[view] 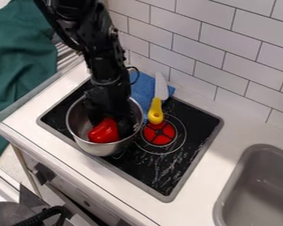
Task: Take out the red pepper from the silver pot to the upper right of the stove
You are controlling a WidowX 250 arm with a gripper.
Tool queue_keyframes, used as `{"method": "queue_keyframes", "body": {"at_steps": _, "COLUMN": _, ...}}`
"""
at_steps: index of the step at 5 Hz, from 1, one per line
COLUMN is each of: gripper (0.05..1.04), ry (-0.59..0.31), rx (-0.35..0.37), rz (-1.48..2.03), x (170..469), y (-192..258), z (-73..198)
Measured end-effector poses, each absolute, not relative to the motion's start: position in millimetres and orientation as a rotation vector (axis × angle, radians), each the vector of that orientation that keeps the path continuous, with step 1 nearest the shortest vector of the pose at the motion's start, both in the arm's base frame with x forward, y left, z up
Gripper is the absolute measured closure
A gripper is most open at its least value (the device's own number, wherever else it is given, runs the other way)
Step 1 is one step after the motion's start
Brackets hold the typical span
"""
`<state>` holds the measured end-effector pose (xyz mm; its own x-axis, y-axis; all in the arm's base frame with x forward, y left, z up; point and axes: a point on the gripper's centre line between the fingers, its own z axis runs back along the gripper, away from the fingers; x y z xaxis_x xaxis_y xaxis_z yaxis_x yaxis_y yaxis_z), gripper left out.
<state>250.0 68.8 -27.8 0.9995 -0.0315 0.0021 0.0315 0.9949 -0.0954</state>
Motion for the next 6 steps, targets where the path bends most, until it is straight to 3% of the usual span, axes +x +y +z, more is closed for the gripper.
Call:
{"method": "queue_keyframes", "body": {"at_steps": 1, "gripper": 0.230, "ry": -0.044, "rx": -0.109, "rz": -0.017, "x": 252.7, "y": 69.8, "z": -27.4}}
{"method": "queue_keyframes", "body": {"at_steps": 2, "gripper": 0.231, "ry": -0.152, "rx": -0.114, "rz": -0.009, "x": 260.2, "y": 70.5, "z": -9.7}}
{"method": "queue_keyframes", "body": {"at_steps": 3, "gripper": 0.232, "ry": -0.361, "rx": -0.056, "rz": 0.011, "x": 285.9, "y": 70.7, "z": 33.6}}
{"method": "queue_keyframes", "body": {"at_steps": 4, "gripper": 0.232, "ry": -0.388, "rx": -0.042, "rz": -0.052, "x": 299.5, "y": 35.5, "z": 54.6}}
{"method": "queue_keyframes", "body": {"at_steps": 5, "gripper": 0.232, "ry": -0.348, "rx": -0.030, "rz": -0.099, "x": 305.2, "y": -11.6, "z": 61.1}}
{"method": "queue_keyframes", "body": {"at_steps": 6, "gripper": 0.232, "ry": -0.299, "rx": -0.045, "rz": -0.063, "x": 310.0, "y": -50.0, "z": 49.2}}
